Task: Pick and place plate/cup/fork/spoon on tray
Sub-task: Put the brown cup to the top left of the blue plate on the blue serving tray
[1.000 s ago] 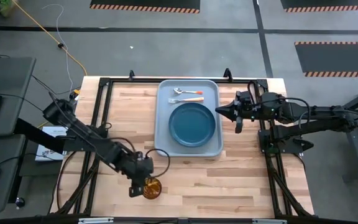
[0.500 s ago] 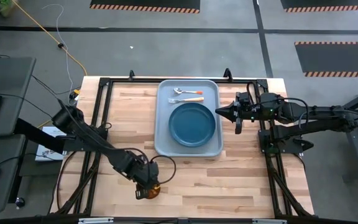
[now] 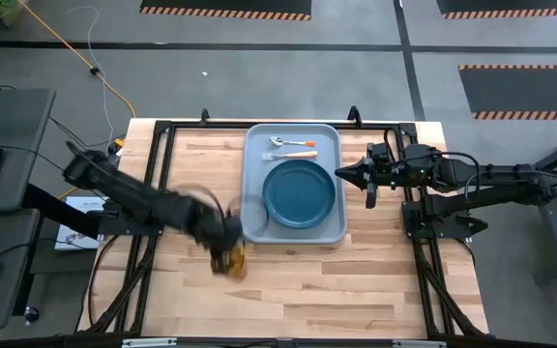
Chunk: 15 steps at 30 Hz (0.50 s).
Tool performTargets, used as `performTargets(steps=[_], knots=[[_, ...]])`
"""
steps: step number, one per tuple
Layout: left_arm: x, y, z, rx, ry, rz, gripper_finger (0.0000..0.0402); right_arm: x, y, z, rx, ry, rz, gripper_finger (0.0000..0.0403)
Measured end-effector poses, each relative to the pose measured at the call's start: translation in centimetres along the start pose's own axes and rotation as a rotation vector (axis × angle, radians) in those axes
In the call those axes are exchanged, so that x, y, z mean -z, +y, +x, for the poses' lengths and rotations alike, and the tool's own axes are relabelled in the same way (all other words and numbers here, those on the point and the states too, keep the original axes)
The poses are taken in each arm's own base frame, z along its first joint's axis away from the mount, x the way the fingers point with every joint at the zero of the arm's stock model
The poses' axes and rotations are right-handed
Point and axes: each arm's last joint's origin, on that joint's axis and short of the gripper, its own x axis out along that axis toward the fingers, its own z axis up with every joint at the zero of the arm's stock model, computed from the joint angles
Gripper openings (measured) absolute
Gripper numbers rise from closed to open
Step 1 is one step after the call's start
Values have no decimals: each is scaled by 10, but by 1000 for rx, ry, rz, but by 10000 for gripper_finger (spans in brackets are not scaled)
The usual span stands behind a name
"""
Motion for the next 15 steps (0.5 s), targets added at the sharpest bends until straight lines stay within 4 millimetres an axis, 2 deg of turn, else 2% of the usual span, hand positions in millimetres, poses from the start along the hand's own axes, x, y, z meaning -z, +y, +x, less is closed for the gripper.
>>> performTargets(steps=[3, 6, 10, 15], knots=[[-24, 31, -30, -28, -139, -58, 5, 1, 0, 0, 2, 7, 0, 0], [-52, 59, -40, -80, -204, -96, 4, 1, 0, 0, 5, 11, 2, 0], [-81, 81, -20, -127, -118, -84, 3, 1, -1, 0, 6, 14, 2, 0], [-93, 78, 22, -77, 34, -19, 2, 2, -1, 0, 9, 22, 2, 0]])
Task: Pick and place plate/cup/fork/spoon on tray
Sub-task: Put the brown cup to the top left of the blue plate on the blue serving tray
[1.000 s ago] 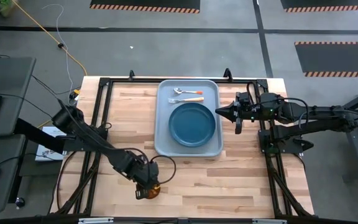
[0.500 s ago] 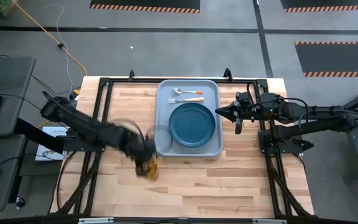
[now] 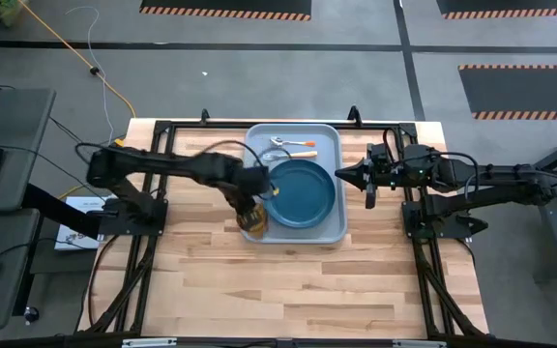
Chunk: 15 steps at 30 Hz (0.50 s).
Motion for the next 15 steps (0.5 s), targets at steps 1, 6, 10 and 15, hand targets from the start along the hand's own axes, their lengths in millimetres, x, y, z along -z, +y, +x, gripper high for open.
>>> performTargets(steps=[1, 6, 10, 15], knots=[[-2, -1, 7, -14, 8, 12, 2, 0, 0, 0, 0, -1, 0, 0], [-14, -4, 25, -43, -46, 23, 1, 0, 0, 0, 3, -3, 1, 0], [-15, 0, 29, -62, -31, 23, 1, 0, 0, 0, 3, -3, 6, 0], [-8, 6, 38, -95, 7, 32, 1, 0, 0, 0, 4, 1, 7, 0]])
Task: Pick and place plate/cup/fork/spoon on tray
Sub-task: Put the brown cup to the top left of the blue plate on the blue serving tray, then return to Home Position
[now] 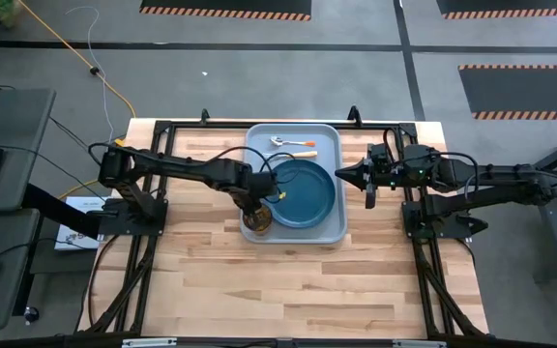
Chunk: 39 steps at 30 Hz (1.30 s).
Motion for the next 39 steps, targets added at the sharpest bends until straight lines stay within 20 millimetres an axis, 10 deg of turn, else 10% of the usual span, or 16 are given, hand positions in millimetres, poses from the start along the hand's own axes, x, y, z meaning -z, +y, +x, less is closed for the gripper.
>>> performTargets(steps=[25, 39], knots=[[3, 1, 8, 6, -11, 18, 64, 0, 0, 0, -5, 5, -3, 0], [8, 24, -46, 111, -144, -63, 183, 0, 0, 0, -2, 4, 15, 0]])
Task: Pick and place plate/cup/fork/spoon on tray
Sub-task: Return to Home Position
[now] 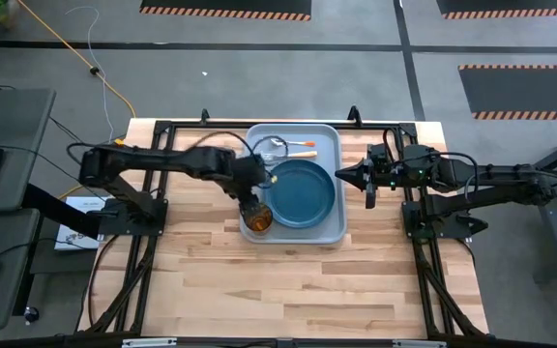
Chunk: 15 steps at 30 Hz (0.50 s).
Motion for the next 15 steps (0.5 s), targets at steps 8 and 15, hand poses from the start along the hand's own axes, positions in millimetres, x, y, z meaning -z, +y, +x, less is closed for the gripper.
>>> performTargets(steps=[8, 15], knots=[[9, 15, -75, 90, -252, -173, 195, 0, 0, 0, 0, 0, 0, 0], [28, 19, -151, 168, -649, -204, 195, -3, 1, 0, -8, -28, 21, 0]])
